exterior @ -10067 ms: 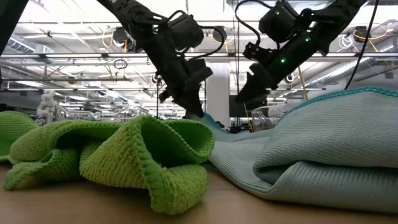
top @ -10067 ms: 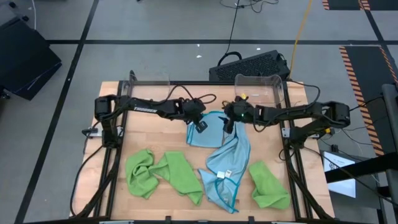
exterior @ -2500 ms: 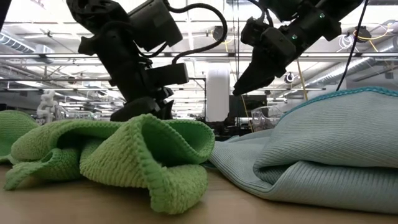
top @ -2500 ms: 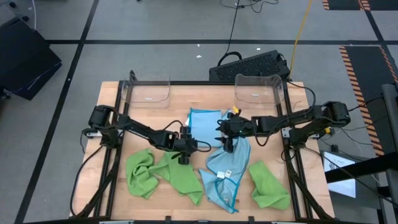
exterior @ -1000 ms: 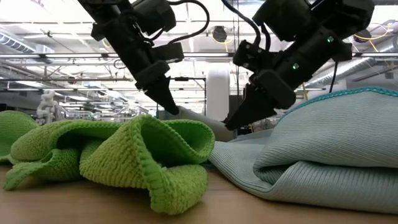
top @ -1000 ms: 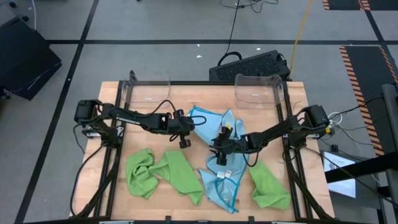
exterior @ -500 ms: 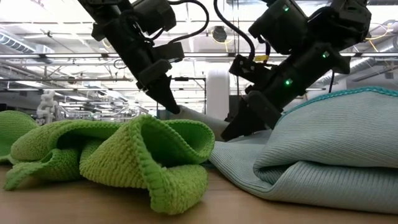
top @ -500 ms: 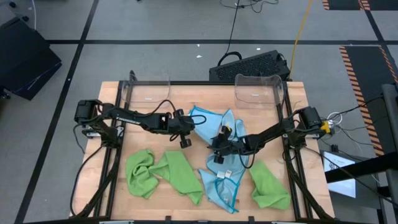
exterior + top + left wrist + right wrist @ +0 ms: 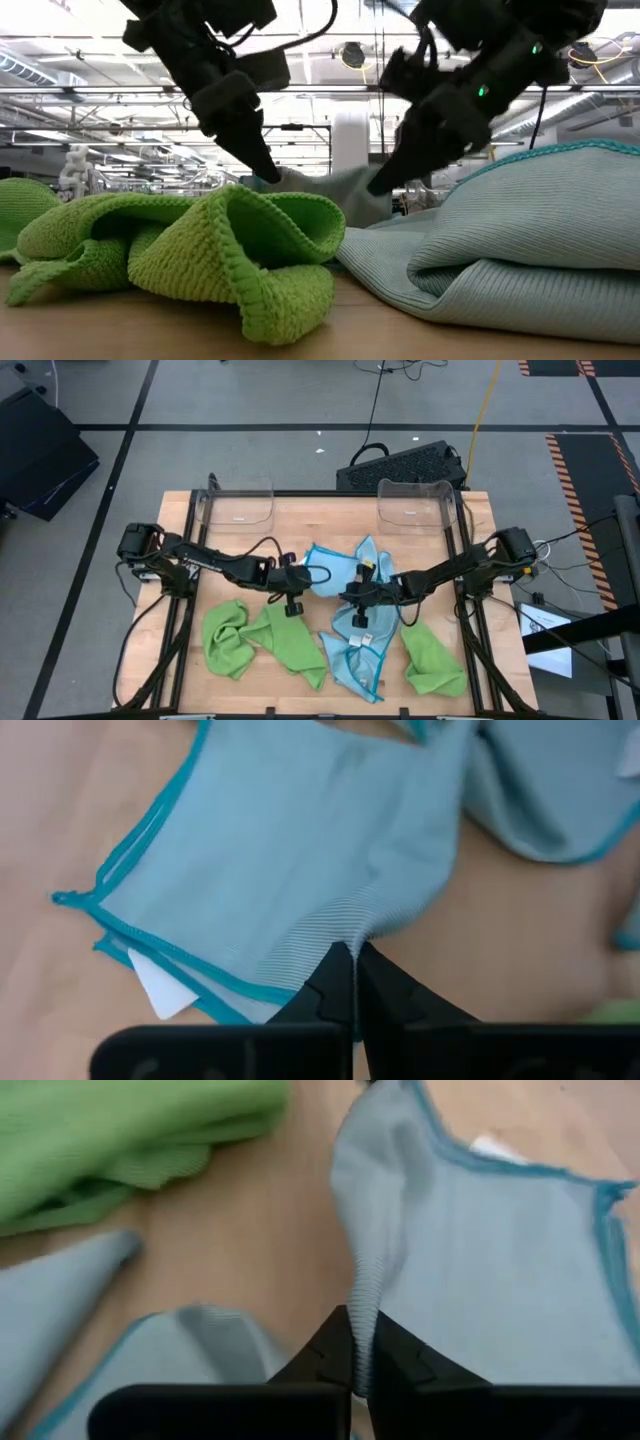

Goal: Fold microfiber towels
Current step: Fold the top left blue microfiber cloth

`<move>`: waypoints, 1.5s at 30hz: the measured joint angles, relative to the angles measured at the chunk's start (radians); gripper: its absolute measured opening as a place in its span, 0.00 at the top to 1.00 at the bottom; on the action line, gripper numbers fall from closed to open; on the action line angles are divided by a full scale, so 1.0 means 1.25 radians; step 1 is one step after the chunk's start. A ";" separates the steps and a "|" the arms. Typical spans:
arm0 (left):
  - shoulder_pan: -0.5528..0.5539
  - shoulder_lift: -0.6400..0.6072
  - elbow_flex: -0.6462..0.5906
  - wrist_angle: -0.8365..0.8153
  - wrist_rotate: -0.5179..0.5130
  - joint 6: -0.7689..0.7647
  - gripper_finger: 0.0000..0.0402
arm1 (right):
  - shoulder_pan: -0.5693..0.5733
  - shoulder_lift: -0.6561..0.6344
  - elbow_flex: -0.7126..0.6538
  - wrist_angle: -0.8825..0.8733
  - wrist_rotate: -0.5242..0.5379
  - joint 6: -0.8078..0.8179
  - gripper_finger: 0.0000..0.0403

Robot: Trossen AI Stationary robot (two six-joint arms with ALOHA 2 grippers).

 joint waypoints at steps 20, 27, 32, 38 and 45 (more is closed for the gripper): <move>0.130 -0.006 0.000 0.101 -0.093 0.114 0.98 | -0.177 -0.088 0.000 -0.147 -0.084 -0.026 0.98; 0.170 -0.006 0.001 0.117 -0.081 0.133 0.98 | -0.217 -0.088 0.000 -0.157 -0.085 -0.039 0.98; 0.182 -0.006 0.001 0.130 -0.077 0.136 0.98 | -0.229 -0.088 0.000 -0.160 -0.086 -0.048 0.98; 0.183 -0.006 0.001 0.163 -0.072 0.149 0.95 | -0.230 -0.088 0.000 -0.164 -0.085 -0.048 0.98; 0.186 -0.006 0.000 0.178 -0.099 0.155 0.86 | -0.230 -0.088 -0.002 -0.150 -0.020 -0.034 0.83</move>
